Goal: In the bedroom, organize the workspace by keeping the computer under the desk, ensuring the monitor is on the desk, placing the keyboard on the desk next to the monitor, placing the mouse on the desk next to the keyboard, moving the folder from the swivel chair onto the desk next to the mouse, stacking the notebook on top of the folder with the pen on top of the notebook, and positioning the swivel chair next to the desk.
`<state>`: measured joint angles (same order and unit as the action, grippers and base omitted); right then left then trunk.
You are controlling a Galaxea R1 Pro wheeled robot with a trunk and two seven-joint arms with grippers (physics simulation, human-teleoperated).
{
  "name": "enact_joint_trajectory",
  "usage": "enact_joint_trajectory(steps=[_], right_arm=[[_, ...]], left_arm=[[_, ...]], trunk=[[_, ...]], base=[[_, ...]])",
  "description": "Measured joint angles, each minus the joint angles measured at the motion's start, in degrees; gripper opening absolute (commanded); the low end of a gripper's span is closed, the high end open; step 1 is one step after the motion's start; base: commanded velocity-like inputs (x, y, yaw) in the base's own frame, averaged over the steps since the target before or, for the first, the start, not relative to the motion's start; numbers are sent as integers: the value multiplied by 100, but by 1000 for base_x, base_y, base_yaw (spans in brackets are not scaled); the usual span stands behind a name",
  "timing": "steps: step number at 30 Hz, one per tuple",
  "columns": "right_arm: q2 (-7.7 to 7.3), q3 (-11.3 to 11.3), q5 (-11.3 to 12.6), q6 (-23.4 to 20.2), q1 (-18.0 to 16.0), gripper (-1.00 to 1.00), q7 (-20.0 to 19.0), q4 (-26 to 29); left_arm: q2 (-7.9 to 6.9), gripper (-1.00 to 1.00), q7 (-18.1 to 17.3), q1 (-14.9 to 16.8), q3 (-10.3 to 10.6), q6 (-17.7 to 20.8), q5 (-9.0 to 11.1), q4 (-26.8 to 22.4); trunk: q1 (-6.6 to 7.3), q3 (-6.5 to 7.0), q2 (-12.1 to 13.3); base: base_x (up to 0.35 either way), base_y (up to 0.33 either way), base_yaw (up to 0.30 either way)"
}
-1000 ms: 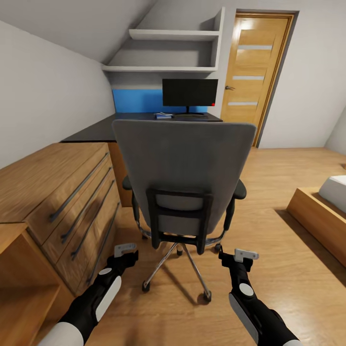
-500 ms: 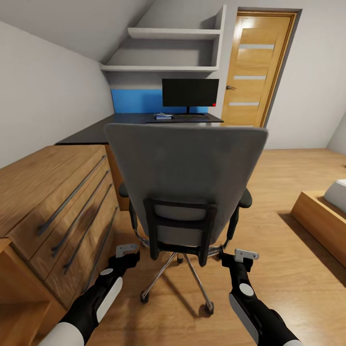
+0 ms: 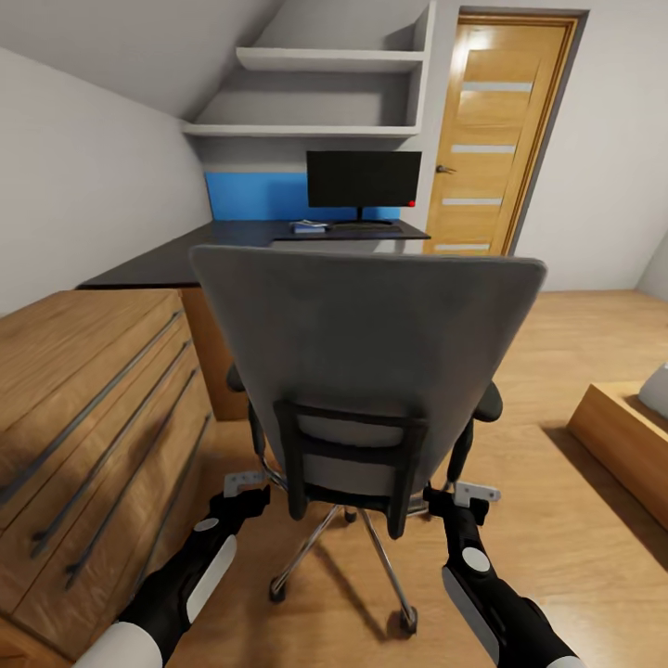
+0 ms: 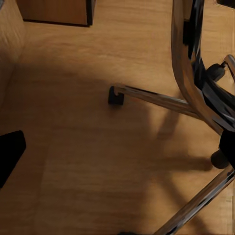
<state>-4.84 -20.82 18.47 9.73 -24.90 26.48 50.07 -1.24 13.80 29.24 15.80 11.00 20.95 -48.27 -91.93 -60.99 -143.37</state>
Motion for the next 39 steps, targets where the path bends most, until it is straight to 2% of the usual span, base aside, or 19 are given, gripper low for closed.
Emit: enact_joint_trajectory(steps=[17,26,39], right_arm=[[8,9,23,3,1,100,37,18],[1,32,44,26,1,100,54,27],[-8,25,-6,19,-1,100,42,36]], left_arm=[[-18,100,5,-1,8,11,-15,-4],[-25,100,35,1,222,13,-71,-6],[-26,100,2,-2,266,16,13,-1]], trunk=[[0,-7,0],[0,-49,0],[-3,-88,0]], base=[[300,-200,10],[297,-204,97],[199,-160,94]])
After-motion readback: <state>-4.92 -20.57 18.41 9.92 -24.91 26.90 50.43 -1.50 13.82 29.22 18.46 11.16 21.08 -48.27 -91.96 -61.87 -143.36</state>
